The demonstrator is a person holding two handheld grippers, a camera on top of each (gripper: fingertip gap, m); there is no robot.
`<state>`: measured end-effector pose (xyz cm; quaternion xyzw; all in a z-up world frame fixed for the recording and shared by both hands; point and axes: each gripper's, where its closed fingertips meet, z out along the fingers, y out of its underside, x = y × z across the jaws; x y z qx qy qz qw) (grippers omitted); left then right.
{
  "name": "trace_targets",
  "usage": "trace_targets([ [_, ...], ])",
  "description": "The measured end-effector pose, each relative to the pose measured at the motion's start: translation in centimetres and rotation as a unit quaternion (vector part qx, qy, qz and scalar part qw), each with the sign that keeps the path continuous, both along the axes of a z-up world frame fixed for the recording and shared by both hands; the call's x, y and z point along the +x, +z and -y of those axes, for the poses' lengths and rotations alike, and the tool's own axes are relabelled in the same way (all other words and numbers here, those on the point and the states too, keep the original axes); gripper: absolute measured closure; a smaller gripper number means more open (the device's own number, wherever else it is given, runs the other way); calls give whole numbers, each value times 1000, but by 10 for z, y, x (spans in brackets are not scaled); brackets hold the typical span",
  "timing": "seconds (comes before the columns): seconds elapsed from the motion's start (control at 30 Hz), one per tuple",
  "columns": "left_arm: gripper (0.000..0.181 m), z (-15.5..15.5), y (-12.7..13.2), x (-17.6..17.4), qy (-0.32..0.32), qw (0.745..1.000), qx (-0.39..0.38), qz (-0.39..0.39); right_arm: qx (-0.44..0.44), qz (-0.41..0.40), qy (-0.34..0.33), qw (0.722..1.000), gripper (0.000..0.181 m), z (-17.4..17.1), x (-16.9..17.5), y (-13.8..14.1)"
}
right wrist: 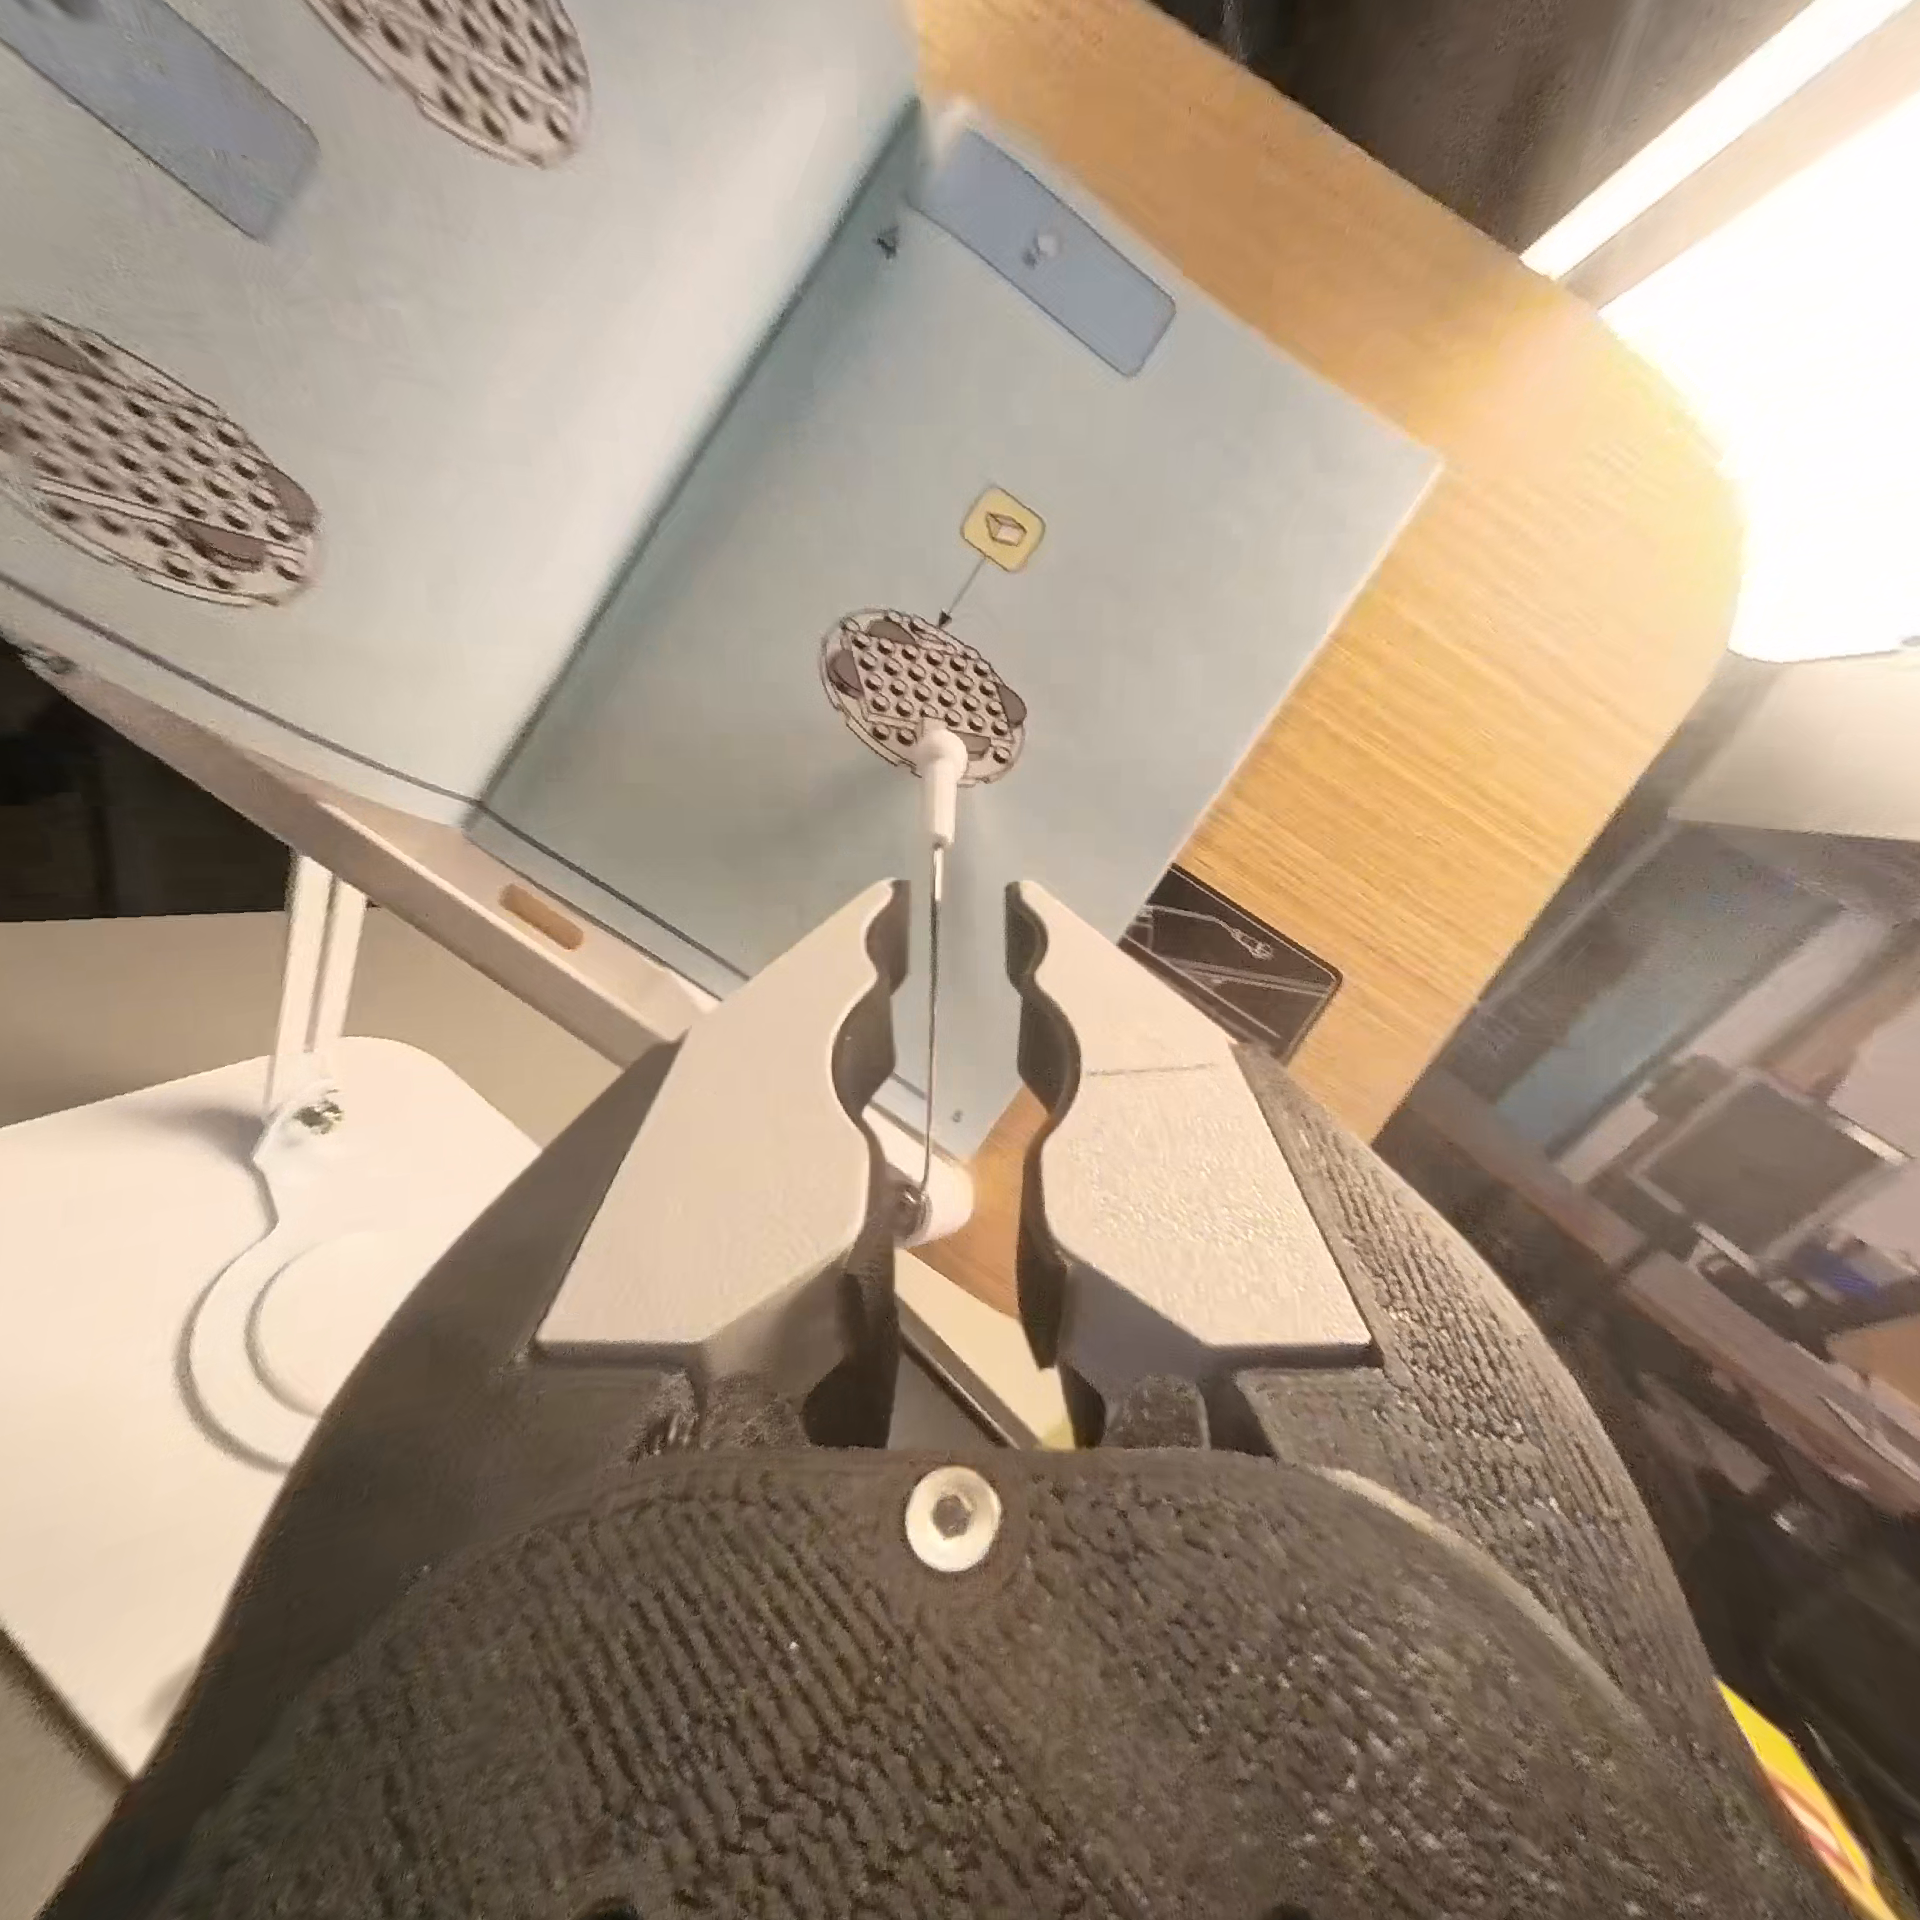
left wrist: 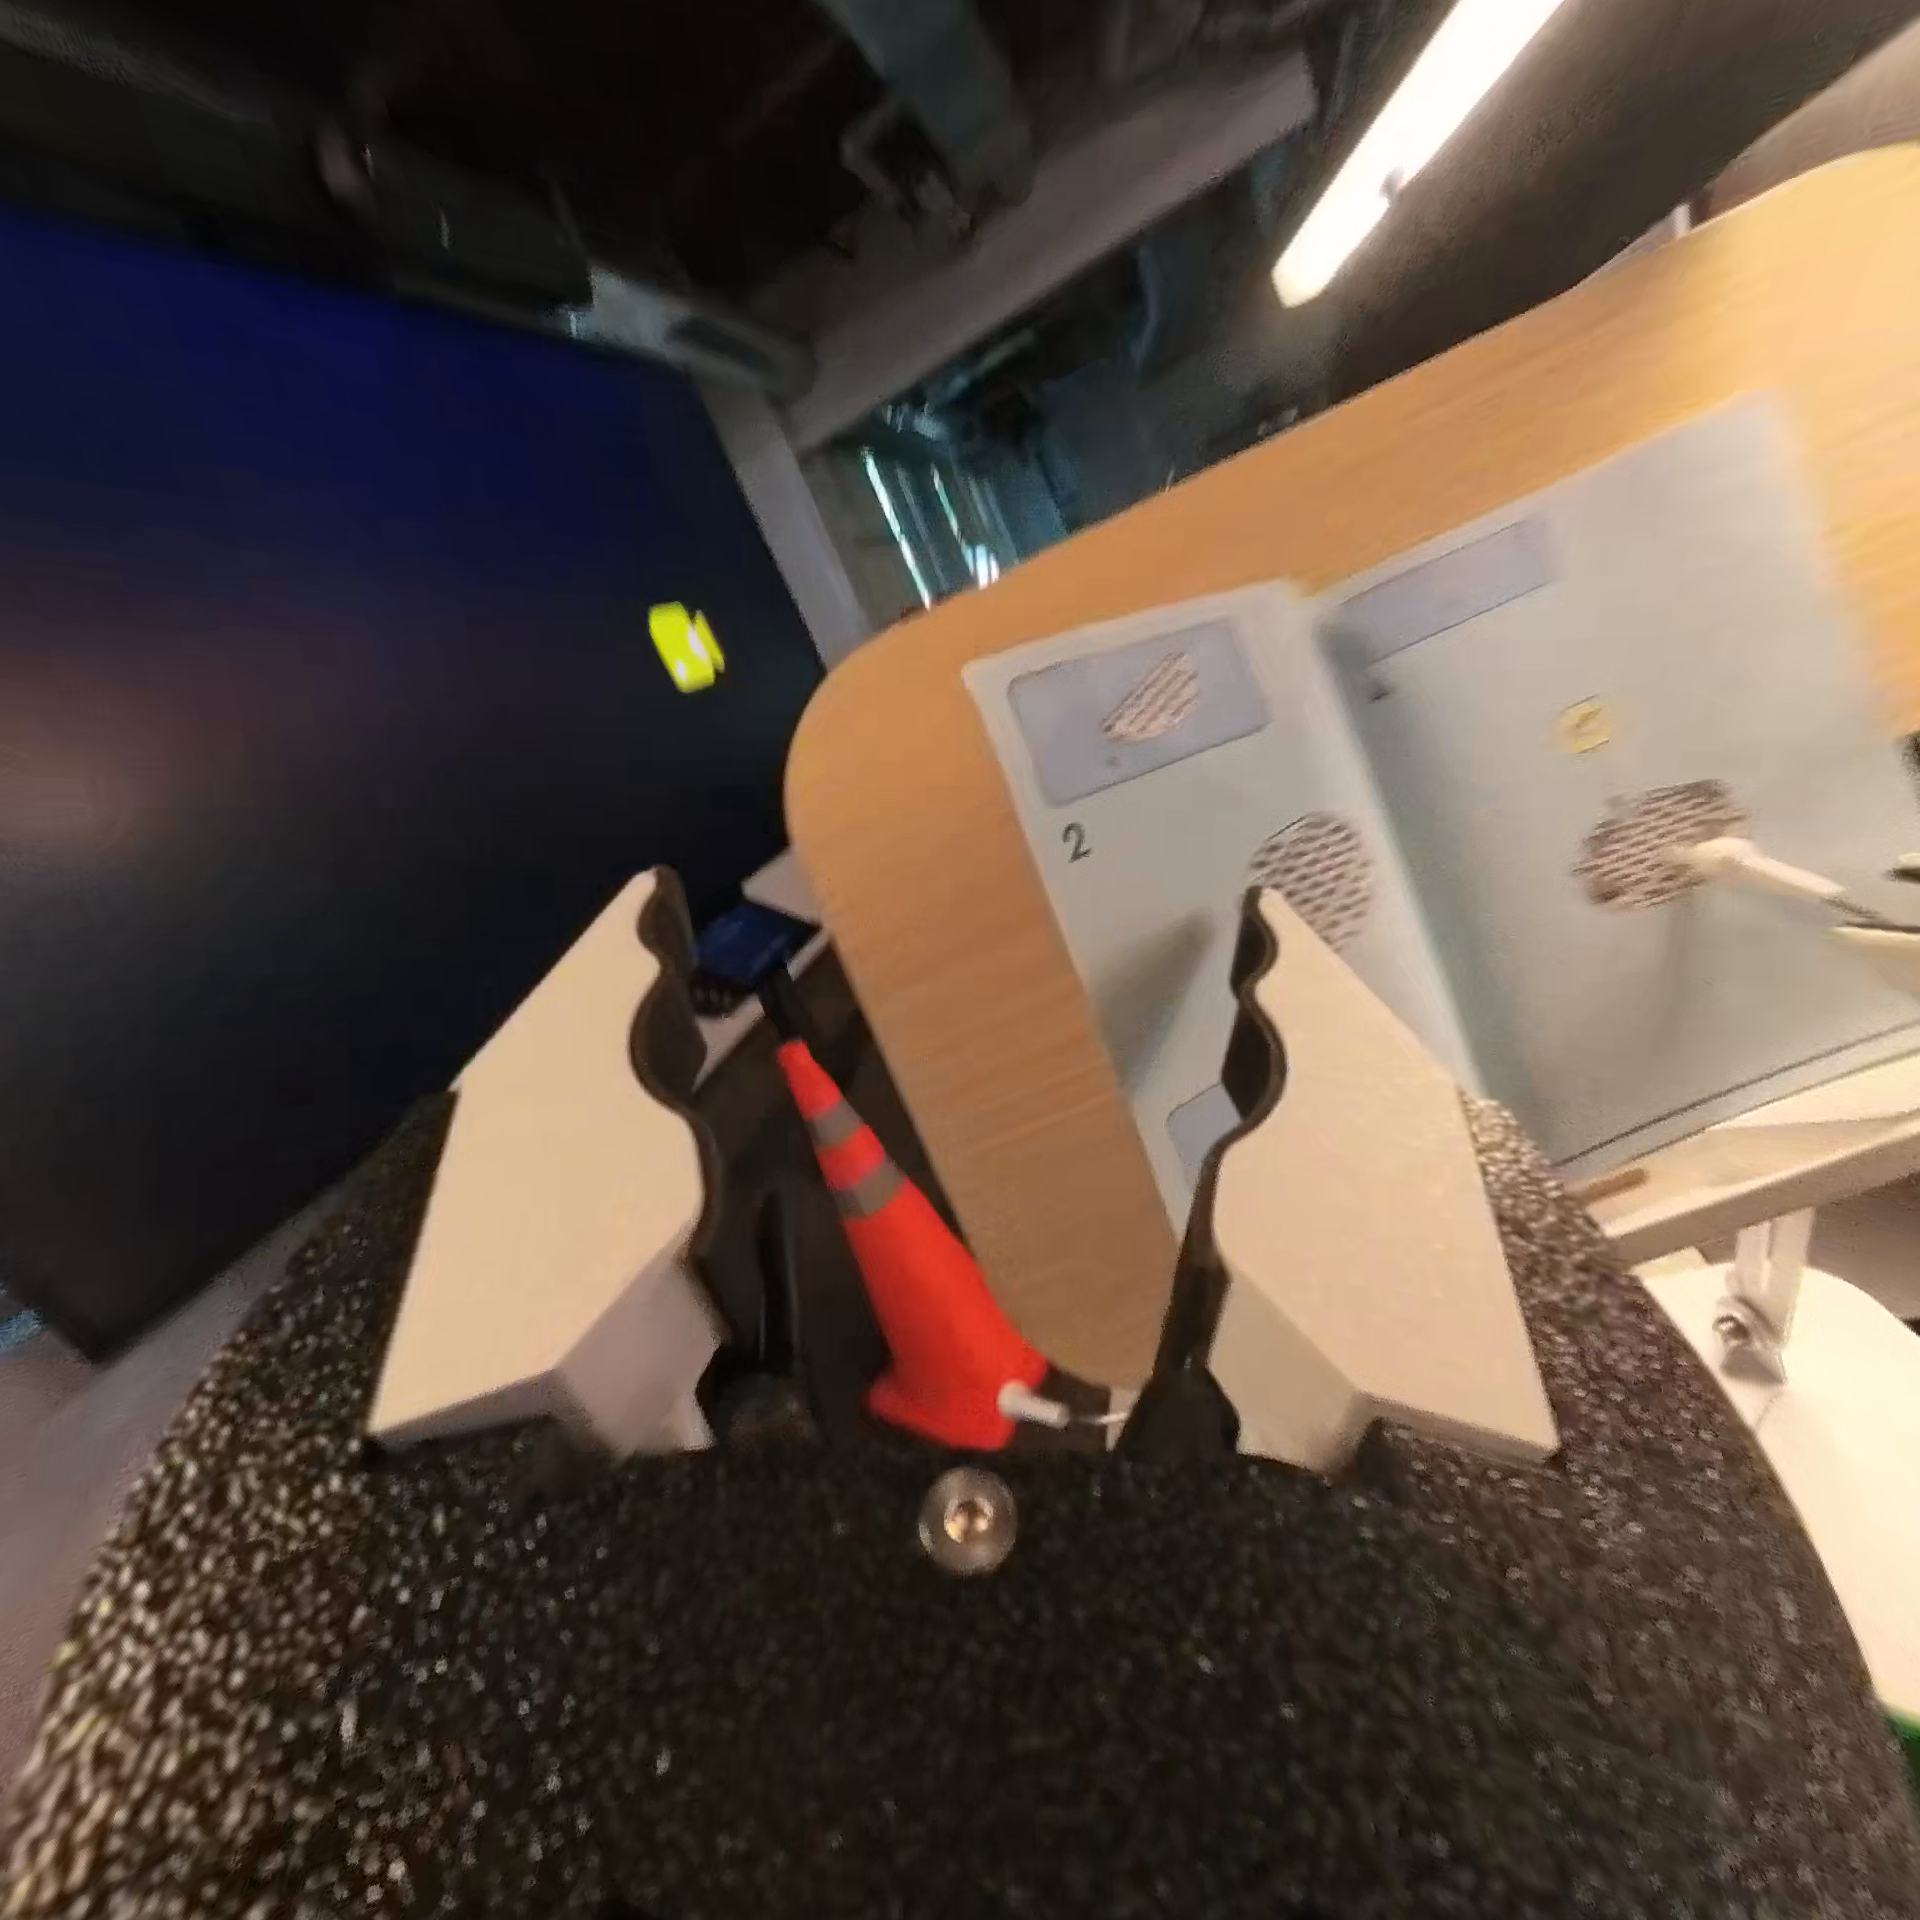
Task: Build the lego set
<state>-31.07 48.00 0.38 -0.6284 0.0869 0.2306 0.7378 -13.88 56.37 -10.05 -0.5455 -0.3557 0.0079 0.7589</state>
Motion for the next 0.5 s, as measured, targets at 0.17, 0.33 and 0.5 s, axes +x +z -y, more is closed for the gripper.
trace_targets([
  [0.17, 98, 12, 11, 93, -39, 984, 43, -168, -8, -31, -13, 999, 172, -2, 4, 1],
  [0.33, 140, -1, -31, 166, -137, 960, -28, -243, -7, -60, -24, 998, 176, -2, 6, 1],
  [0.5, 134, -42, -78, 127, -46, 958, -163, -232, -7, -106, -55, 993, 176, -8, 23, 4],
])
